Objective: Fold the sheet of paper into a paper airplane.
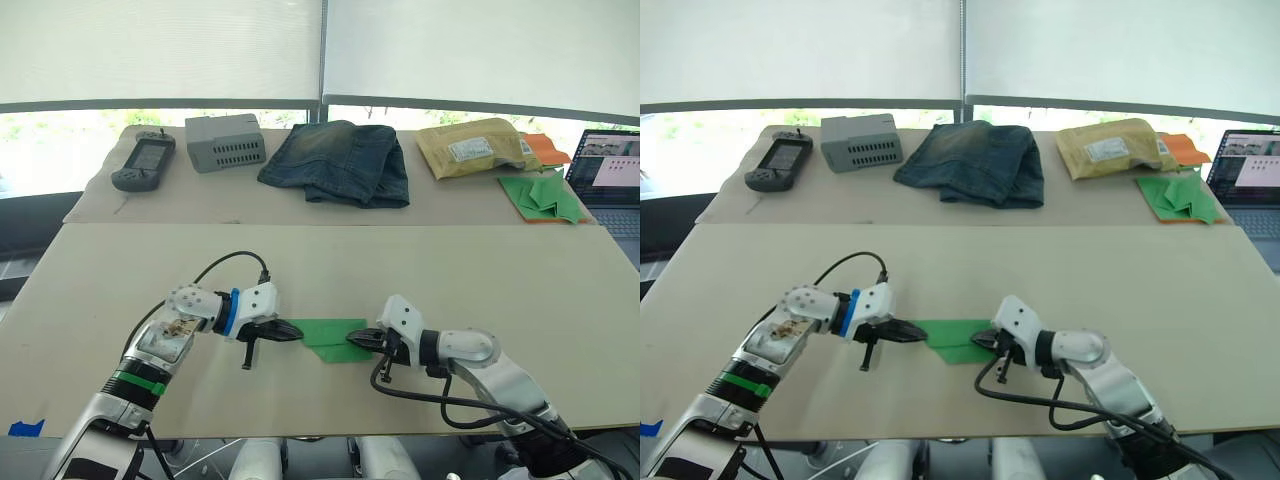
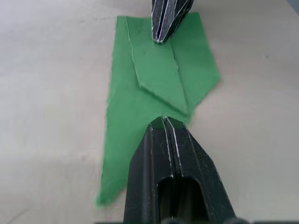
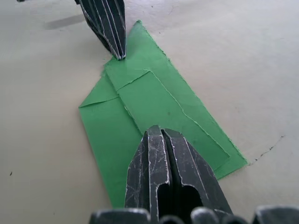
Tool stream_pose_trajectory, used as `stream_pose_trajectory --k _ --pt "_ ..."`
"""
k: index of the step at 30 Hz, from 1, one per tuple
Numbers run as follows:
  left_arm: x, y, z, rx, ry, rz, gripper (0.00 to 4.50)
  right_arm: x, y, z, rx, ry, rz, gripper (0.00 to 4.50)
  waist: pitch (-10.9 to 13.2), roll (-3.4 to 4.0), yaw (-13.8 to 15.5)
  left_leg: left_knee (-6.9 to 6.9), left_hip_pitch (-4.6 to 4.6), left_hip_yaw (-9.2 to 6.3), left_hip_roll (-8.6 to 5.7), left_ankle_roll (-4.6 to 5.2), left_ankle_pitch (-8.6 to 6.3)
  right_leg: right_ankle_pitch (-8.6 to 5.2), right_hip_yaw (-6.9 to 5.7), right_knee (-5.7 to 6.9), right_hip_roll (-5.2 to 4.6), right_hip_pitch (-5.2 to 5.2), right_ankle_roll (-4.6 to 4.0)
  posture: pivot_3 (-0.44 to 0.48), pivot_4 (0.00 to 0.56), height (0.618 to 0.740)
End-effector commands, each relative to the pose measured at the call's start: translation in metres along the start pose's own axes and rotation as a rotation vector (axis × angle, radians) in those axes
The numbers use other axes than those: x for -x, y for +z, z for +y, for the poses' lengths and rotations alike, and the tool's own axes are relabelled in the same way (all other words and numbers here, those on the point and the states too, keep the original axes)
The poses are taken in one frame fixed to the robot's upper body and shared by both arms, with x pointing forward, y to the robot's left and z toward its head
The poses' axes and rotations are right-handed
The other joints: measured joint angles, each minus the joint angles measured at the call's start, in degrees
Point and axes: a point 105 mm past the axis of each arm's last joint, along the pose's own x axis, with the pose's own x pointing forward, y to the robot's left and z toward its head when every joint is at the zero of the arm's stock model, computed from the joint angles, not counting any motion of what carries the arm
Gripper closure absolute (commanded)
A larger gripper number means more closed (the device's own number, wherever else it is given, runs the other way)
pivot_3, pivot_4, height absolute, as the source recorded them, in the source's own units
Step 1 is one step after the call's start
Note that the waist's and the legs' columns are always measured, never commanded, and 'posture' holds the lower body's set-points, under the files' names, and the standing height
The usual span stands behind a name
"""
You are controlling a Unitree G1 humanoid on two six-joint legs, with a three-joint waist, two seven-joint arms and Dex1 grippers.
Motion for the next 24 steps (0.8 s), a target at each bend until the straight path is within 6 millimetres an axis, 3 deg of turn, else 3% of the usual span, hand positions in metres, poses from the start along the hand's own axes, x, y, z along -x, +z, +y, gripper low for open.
stream_pose_trajectory --k 1,9,14,16,20,24 --pt "0.009 -0.018 -0.004 0.09 0.019 0.041 4.5 0.0 -0.014 0.001 -0.038 0.005 0.045 4.46 -0.02 0.0 0.05 0.0 0.0 -0.01 0.05 0.0 -0.01 0.0 0.0 0.0 0.07 0.0 -0.03 0.0 0.15 0.728" --pt "0.026 0.027 -0.003 0.167 0.056 -0.152 4.5 0.026 0.043 -0.007 -0.062 0.008 -0.161 4.46 0.24 0.05 0.15 0.03 -0.31 -0.03 0.14 0.0 -0.02 0.03 0.01 0.06 0.19 -0.36 -0.18 0.0 0.15 0.728" --pt "0.038 0.034 -0.016 0.272 0.037 -0.164 4.5 0.052 0.05 -0.006 -0.202 0.077 -0.177 4.46 0.36 0.08 0.3 0.01 -0.37 -0.07 0.16 0.02 -0.07 0.03 0.01 -0.01 0.18 -0.4 -0.18 0.0 0.15 0.728" --pt "0.042 0.032 -0.014 0.283 0.079 -0.158 4.5 0.057 0.046 -0.012 -0.203 0.066 -0.142 3.85 0.38 0.08 0.42 0.01 -0.34 -0.06 0.16 0.03 -0.09 0.02 0.02 -0.04 0.17 -0.35 -0.19 0.0 0.15 0.728" --pt "0.052 0.035 -0.011 0.309 0.158 -0.188 3.3 0.059 0.04 -0.033 -0.197 0.008 -0.09 2.53 0.49 0.05 0.34 0.03 -0.32 -0.02 0.16 0.03 -0.09 0.02 0.02 -0.03 0.2 -0.37 -0.2 0.0 0.15 0.728" --pt "0.056 0.036 -0.017 0.327 0.187 -0.187 1.94 0.055 0.033 -0.043 -0.321 0.024 -0.075 1.13 0.56 0.08 0.38 -0.01 -0.33 -0.01 0.16 0.03 -0.09 0.01 0.01 -0.03 0.22 -0.39 -0.25 0.0 0.15 0.728"
